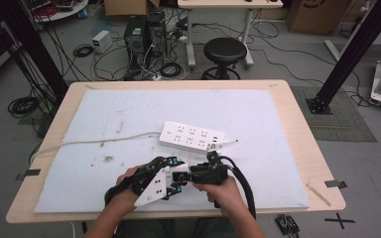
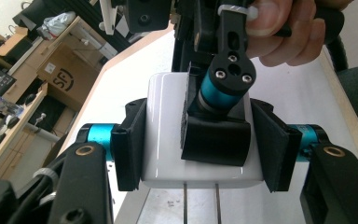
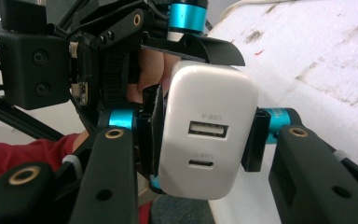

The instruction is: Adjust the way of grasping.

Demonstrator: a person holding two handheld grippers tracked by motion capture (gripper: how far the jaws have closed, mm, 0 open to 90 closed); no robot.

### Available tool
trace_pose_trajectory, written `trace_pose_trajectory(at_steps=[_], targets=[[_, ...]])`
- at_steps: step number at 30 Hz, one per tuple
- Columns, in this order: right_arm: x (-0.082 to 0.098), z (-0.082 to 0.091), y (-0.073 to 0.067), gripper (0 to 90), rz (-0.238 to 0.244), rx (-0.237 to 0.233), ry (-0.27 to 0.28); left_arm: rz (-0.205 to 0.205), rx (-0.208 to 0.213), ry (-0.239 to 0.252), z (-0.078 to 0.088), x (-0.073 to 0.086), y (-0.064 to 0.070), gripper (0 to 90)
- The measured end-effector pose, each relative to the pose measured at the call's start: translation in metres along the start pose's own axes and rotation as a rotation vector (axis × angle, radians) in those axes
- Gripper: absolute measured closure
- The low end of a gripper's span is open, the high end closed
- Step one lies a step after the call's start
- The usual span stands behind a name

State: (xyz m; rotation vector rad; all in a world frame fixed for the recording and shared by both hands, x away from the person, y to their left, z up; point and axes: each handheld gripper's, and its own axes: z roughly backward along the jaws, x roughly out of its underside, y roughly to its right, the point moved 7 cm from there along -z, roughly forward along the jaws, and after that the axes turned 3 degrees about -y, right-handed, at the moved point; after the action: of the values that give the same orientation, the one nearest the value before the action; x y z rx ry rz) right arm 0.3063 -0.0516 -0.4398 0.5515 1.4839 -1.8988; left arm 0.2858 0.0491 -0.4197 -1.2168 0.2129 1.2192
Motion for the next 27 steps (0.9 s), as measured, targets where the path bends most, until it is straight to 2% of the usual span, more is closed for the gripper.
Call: trace_pose_trajectory(at_steps=[3, 6, 11, 15, 22, 23, 27], targets=[[-0.001, 0.000, -0.001, 62.2, -0.013, -0.023, 0.000, 0.008, 0.003, -0.002, 0.000, 0.000, -0.001, 41.8], [-0.001, 0.001, 0.000, 62.8, -0.012, -0.010, -0.003, 0.034, 0.007, -0.001, 0.000, 0.001, -0.002, 41.1], [-0.005, 0.013, 0.006, 63.0, -0.022, 0.051, 0.034, 0.070, -0.006, -0.003, 0.006, 0.001, -0.005, 28.2], [-0.007, 0.030, 0.010, 63.0, -0.003, 0.117, 0.051, 0.127, 0.012, 0.007, 0.013, 0.002, -0.013, 23.5], [-0.011, 0.045, 0.010, 63.0, 0.047, 0.179, 0.060, 0.206, 0.015, -0.011, 0.026, 0.009, -0.033, 23.5], [-0.012, 0.046, 0.010, 63.0, 0.045, 0.183, 0.061, 0.225, 0.018, -0.020, 0.028, 0.011, -0.037, 22.9], [-0.016, 0.052, 0.012, 63.0, 0.077, 0.205, 0.065, 0.254, 0.013, -0.058, 0.035, 0.018, -0.050, 22.6]])
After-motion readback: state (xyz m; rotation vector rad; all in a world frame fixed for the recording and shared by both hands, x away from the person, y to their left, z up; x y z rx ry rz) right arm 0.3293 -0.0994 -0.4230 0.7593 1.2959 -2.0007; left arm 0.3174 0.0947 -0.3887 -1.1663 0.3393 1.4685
